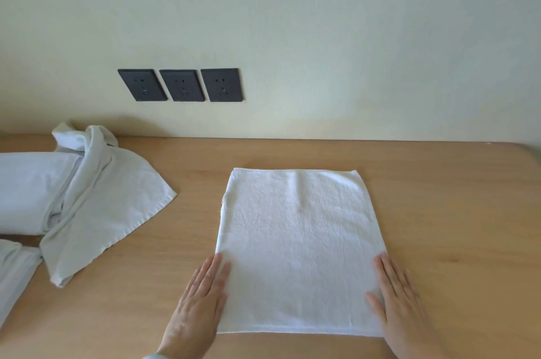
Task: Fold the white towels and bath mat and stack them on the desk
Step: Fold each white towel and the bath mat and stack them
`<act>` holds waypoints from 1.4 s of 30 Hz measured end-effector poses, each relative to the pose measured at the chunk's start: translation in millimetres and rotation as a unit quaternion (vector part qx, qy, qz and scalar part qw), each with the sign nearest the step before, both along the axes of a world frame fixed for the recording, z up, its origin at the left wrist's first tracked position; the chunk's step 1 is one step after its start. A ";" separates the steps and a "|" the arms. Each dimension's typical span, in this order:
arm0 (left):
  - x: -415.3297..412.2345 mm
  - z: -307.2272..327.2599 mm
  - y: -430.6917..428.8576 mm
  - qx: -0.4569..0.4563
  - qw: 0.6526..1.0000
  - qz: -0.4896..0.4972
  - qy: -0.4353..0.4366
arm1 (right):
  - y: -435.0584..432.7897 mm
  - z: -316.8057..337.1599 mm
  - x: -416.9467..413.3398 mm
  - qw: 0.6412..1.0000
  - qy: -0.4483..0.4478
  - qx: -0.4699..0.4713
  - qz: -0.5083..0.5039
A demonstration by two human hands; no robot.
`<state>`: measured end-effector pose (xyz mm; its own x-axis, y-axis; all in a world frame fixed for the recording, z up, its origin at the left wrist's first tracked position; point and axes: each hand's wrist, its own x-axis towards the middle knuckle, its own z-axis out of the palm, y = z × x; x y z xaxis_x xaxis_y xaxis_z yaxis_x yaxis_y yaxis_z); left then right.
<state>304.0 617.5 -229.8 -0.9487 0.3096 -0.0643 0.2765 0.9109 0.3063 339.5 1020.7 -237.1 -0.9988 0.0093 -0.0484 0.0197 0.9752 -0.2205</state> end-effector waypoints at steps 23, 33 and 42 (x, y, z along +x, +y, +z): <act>17.1 34.1 8.6 -0.091 0.987 -0.131 0.026 | -25.8 25.1 18.8 0.967 0.015 0.112 0.230; 8.2 31.3 31.1 -0.130 0.978 -0.123 0.111 | -29.6 35.1 -3.9 0.973 0.096 0.109 0.181; -17.5 127.8 13.5 -0.078 0.925 -0.211 -0.306 | -5.1 114.0 -32.7 0.925 -0.348 -0.041 0.144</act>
<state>286.5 630.9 -101.9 -0.5169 0.5865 -0.6235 0.4363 0.8072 0.3976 306.8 1015.6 -123.0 -0.6857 -0.2853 -0.6696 -0.0742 0.9426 -0.3256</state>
